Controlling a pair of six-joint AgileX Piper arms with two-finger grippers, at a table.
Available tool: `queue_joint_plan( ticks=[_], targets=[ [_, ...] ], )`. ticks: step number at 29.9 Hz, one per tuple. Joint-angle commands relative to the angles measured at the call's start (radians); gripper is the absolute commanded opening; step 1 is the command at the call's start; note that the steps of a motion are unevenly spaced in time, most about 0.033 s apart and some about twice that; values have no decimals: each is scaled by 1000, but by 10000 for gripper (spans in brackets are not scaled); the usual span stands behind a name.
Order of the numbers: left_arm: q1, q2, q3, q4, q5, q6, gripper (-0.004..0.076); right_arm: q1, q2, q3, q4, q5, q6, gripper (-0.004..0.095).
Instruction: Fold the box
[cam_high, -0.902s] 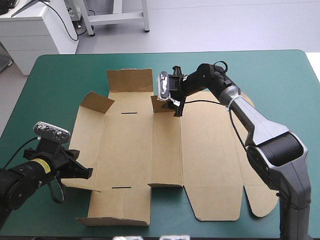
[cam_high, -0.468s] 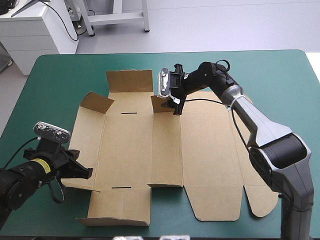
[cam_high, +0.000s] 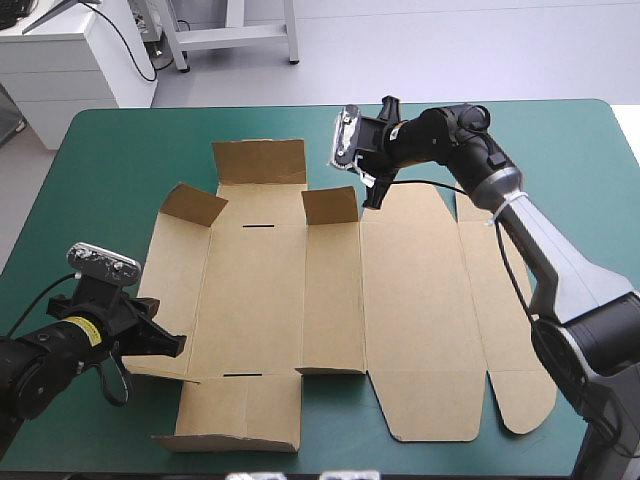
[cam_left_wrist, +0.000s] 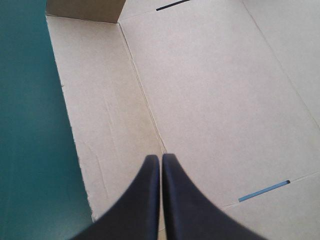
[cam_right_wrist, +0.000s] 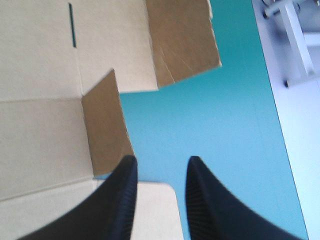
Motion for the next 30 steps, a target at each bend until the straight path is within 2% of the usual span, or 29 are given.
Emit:
queue_joint_plan(
  ticks=[1,5,12,16,21,25,30],
  targets=[
    [-3,-3,-31,1,-57,-11,-8,-11,-90,-35,-183,0,229,-13],
    [-3,-3,-31,1,-57,-11,-8,-58,-114,-35,-267,61,402,-19],
    [-3,-3,-31,2,-57,-11,-8,-224,-127,-35,-247,200,678,-19],
    [-3,-3,-31,6,-77,-11,-8,-322,-138,-32,-183,307,698,-19],
    [-3,-3,-31,17,-107,-11,-8,-405,-182,-23,-57,357,693,-19],
    [-3,5,-31,54,-126,-11,-8,-416,-233,-23,-46,366,686,-18],
    [-3,56,-73,106,-40,-15,-8,-416,-295,-23,-46,366,686,-17]
  ],
)
